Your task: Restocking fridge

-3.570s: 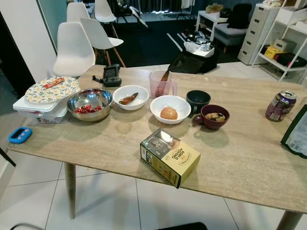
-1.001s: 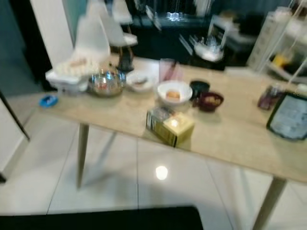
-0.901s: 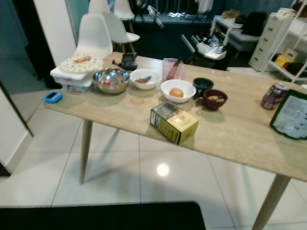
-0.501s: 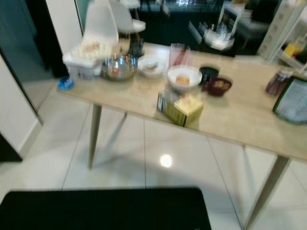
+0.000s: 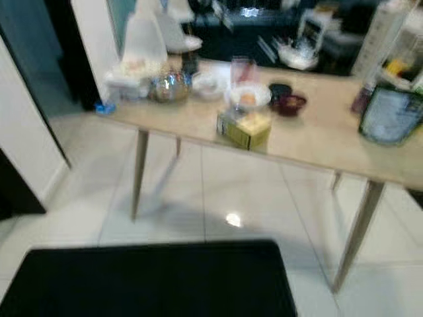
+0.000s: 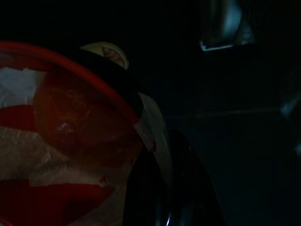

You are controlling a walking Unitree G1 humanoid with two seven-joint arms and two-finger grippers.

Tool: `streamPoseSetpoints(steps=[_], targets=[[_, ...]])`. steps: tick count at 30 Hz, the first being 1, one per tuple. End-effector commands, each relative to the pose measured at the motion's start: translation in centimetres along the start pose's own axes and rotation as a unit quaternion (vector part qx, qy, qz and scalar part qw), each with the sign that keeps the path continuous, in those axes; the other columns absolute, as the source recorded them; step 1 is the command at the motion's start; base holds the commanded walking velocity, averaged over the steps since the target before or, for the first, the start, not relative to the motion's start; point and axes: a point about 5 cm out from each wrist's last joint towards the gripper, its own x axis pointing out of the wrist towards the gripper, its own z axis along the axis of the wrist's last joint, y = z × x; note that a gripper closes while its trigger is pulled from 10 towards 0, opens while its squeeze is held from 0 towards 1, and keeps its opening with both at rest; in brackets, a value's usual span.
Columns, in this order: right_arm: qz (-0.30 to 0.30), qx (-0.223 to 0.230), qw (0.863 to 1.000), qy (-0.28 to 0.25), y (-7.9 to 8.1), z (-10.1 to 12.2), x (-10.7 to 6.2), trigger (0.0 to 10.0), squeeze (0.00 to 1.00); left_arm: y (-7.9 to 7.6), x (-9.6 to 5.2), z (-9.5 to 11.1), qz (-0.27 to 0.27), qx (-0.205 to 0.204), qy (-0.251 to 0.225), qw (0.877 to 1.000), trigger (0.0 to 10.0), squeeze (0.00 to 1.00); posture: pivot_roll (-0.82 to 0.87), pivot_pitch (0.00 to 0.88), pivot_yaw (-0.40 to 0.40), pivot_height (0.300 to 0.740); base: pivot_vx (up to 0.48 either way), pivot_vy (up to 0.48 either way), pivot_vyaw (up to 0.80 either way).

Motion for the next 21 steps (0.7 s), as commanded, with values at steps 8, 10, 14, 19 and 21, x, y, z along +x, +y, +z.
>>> streamPoseSetpoints(steps=[8, 10, 14, 19, 21], targets=[[-0.002, 0.005, 1.000, 0.011, -0.27, -0.44, -0.04, 10.0, 0.00, 0.19, -0.02, 1.38, 0.003, 0.006, -0.022, 1.000, 10.0, 0.00, -0.01, 0.000, -0.010, 0.740, 0.000, 0.000, -0.80], [-0.002, 0.004, 1.000, 0.013, -0.30, -0.53, -0.04, 10.0, 0.00, 0.17, -0.01, 1.39, 0.003, 0.006, -0.022, 1.000, 10.0, 0.00, -0.01, 0.000, -0.011, 0.740, 0.000, 0.000, -0.80], [-0.005, 0.004, 1.000, 0.017, -0.41, -0.69, -0.06, 10.0, 0.00, 0.11, -0.01, 1.42, 0.002, 0.007, -0.023, 1.000, 10.0, 0.00, -0.01, 0.000, -0.010, 0.740, 0.000, 0.000, 0.00], [-0.008, 0.004, 1.000, 0.019, -0.57, -0.82, -0.08, 10.0, 0.00, -0.01, 0.00, 1.50, -0.001, 0.012, -0.025, 1.000, 10.0, 0.00, -0.01, 0.000, -0.010, 0.740, 0.000, 0.000, -0.32], [-0.008, 0.005, 1.000, 0.020, -0.63, -0.86, -0.09, 10.0, 0.00, -0.08, 0.00, 1.53, -0.003, 0.018, -0.025, 1.000, 10.0, 0.00, -0.02, 0.000, -0.010, 0.740, 0.000, 0.000, -0.80]])
